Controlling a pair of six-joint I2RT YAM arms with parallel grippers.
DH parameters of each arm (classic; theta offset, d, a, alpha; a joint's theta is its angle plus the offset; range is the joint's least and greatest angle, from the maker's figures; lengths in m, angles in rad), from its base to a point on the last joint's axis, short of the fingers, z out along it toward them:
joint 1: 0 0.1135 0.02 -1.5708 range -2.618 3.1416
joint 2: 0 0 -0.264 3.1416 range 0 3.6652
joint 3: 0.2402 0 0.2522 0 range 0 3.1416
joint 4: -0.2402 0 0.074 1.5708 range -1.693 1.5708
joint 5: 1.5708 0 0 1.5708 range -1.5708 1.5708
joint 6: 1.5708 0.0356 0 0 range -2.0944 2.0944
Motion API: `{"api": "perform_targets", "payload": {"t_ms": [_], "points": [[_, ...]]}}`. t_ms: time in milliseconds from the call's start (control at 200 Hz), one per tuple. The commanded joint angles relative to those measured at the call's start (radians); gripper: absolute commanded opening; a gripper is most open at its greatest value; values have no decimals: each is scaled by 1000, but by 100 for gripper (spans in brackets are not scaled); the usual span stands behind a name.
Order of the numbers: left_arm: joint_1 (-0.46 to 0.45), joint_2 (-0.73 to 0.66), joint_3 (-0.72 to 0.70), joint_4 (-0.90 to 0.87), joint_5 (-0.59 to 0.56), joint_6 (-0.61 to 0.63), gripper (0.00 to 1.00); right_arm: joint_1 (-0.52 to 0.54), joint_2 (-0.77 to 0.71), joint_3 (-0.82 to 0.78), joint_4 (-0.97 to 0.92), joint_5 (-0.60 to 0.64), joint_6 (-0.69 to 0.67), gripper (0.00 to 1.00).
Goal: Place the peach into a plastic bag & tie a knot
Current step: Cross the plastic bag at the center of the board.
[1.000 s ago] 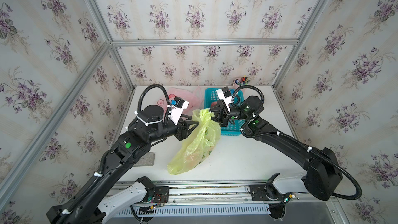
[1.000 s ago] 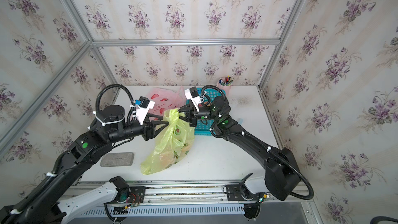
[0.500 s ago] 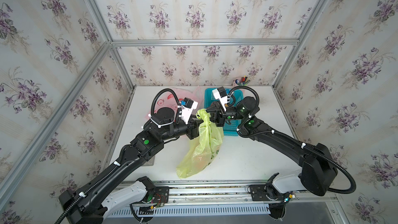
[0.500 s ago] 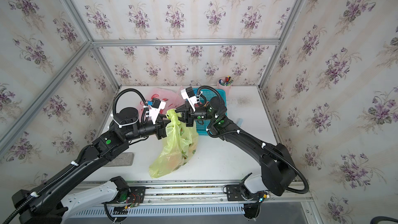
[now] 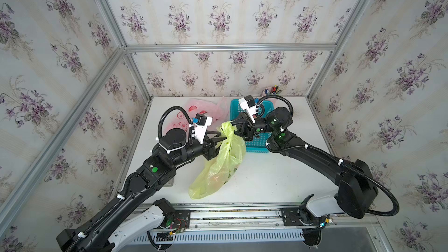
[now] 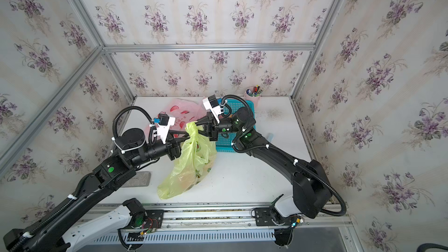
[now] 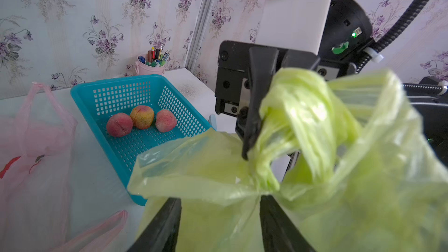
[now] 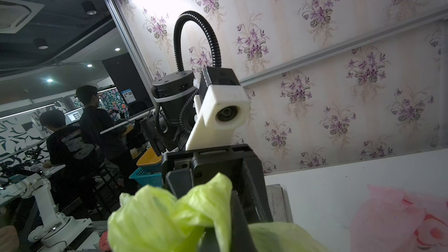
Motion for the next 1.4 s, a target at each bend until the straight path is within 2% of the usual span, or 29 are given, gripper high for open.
{"api": "perform_targets", "payload": {"t_ms": [0, 100, 260, 405, 569, 929, 954, 1104, 1244, 1309, 1399], "points": [[-1, 1, -29, 64, 58, -28, 53, -2, 12, 5, 92, 22, 47, 0], [-3, 9, -56, 135, 61, -56, 52, 4, 37, 15, 155, 22, 95, 0], [-5, 32, -62, 222, 50, -67, 50, 39, 62, 44, 154, 17, 112, 0], [-9, 18, -85, 282, -29, -66, 46, 73, 81, 39, 232, 25, 185, 0], [-9, -15, -123, 316, -71, -60, 47, 81, 105, 21, 330, 27, 268, 0], [-5, -149, -130, 116, -119, 5, 54, 78, 116, 56, 267, -1, 226, 0], [-5, -158, -129, 105, -122, 7, 58, 78, 116, 58, 267, -4, 226, 0], [-3, -224, -112, 13, -124, 27, 62, 74, 117, 64, 265, -11, 225, 0], [2, -291, -65, -77, -124, 58, 62, 73, 114, 66, 256, -20, 220, 0], [4, -308, -30, -125, -160, 80, 62, 73, 113, 67, 253, -26, 221, 0], [6, -324, 8, -142, -150, 91, 56, 72, 110, 66, 249, -30, 219, 0]]}}
